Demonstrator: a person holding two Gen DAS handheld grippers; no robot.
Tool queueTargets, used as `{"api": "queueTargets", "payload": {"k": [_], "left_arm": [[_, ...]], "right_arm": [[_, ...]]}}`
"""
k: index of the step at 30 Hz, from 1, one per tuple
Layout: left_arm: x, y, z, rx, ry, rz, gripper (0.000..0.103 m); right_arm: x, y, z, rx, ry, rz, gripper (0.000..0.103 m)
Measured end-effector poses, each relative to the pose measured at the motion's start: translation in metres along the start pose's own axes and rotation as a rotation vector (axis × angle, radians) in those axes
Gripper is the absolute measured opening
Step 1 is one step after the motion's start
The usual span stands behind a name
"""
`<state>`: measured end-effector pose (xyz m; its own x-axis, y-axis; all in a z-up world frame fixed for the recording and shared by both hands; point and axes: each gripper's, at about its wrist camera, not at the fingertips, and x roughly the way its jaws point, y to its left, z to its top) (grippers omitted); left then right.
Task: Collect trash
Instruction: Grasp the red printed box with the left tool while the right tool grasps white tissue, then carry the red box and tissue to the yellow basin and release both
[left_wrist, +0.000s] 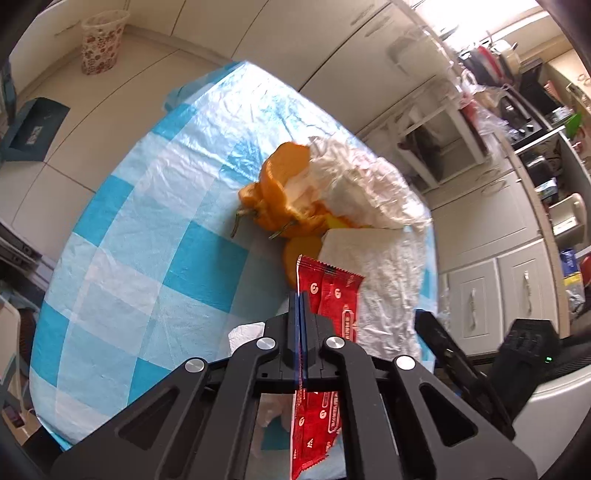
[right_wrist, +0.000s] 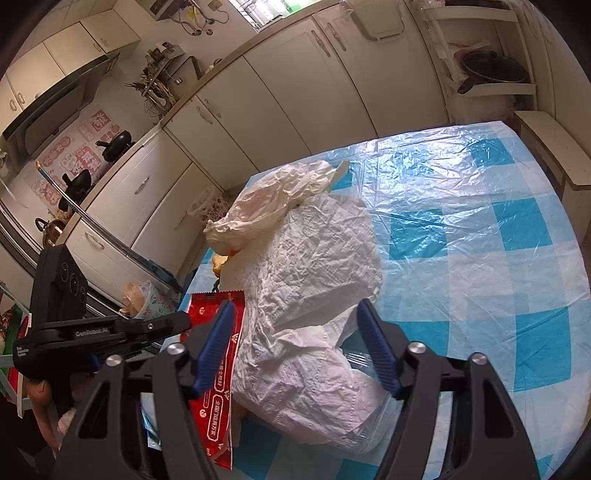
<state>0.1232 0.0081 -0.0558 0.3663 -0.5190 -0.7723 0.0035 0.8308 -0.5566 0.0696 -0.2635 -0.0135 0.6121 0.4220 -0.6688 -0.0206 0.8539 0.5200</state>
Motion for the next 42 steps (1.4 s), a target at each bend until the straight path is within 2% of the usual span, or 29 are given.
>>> {"api": "queueTargets", "payload": {"k": [1,2,3,4,7,10,13,14,16,17,21,22,23,24,25,26,32,34,37,42], "left_arm": [[-0.003,0.000,0.000,0.002,-0.005,-0.008,0.001],[-0.004,0.001,0.000,0.000,-0.007,-0.015,0.001],[-0.005,0.003,0.002,-0.004,-0.006,-0.023,0.001],[-0.006,0.003,0.001,-0.006,-0.004,-0.032,0.001],[-0.011,-0.001,0.000,0.001,-0.009,-0.059,0.000],[-0.023,-0.003,-0.004,0.015,-0.033,-0.114,0.000],[-0.035,-0.006,-0.007,0.041,-0.061,-0.134,0.000],[-0.037,-0.006,-0.007,0.048,-0.069,-0.124,0.000],[-0.037,-0.006,-0.008,0.048,-0.066,-0.123,0.000],[-0.037,-0.006,-0.008,0.050,-0.064,-0.121,0.000],[-0.039,-0.007,-0.010,0.064,-0.067,-0.117,0.000],[-0.039,-0.007,-0.011,0.067,-0.068,-0.118,0.000],[-0.040,-0.007,-0.011,0.069,-0.068,-0.119,0.000],[-0.041,-0.007,-0.011,0.070,-0.069,-0.118,0.000],[-0.041,-0.006,-0.011,0.071,-0.070,-0.118,0.000],[-0.041,-0.006,-0.011,0.071,-0.070,-0.121,0.000],[-0.051,-0.012,-0.012,0.087,-0.085,-0.161,0.000],[-0.056,-0.014,-0.013,0.087,-0.089,-0.189,0.000],[-0.063,-0.019,-0.014,0.082,-0.094,-0.233,0.000],[-0.069,-0.041,-0.017,0.098,-0.093,-0.279,0.000]], "right_arm": [[0.000,-0.001,-0.001,0.003,0.005,0.019,0.039],[-0.001,-0.001,-0.001,0.004,0.008,0.033,0.031],[-0.002,-0.001,-0.001,0.000,0.006,0.038,0.016],[-0.004,0.001,-0.001,-0.007,-0.002,0.044,0.008],[-0.016,0.004,0.000,-0.026,-0.038,0.066,0.004],[-0.029,0.004,0.004,-0.032,-0.078,0.081,0.003],[-0.031,-0.003,0.004,-0.020,-0.067,0.073,0.005],[-0.028,-0.007,0.005,-0.010,-0.058,0.065,0.012],[-0.022,-0.007,0.006,0.002,-0.060,0.022,0.084],[-0.019,-0.005,0.005,-0.012,-0.070,-0.004,0.088],[0.007,0.015,0.002,-0.116,-0.011,-0.051,0.087],[0.016,0.019,-0.001,-0.144,0.014,-0.067,0.082],[0.023,0.022,-0.003,-0.168,0.037,-0.070,0.071],[0.027,0.023,-0.004,-0.183,0.054,-0.072,0.042],[0.028,0.024,-0.004,-0.185,0.063,-0.069,0.022],[0.025,0.022,-0.003,-0.172,0.054,-0.047,0.018],[-0.026,0.018,0.005,-0.144,-0.086,0.057,0.015],[-0.042,0.015,0.008,-0.137,-0.128,0.068,0.015],[-0.068,0.002,0.010,-0.117,-0.188,0.057,0.014],[-0.108,-0.026,0.012,-0.092,-0.251,-0.018,0.013]]}}
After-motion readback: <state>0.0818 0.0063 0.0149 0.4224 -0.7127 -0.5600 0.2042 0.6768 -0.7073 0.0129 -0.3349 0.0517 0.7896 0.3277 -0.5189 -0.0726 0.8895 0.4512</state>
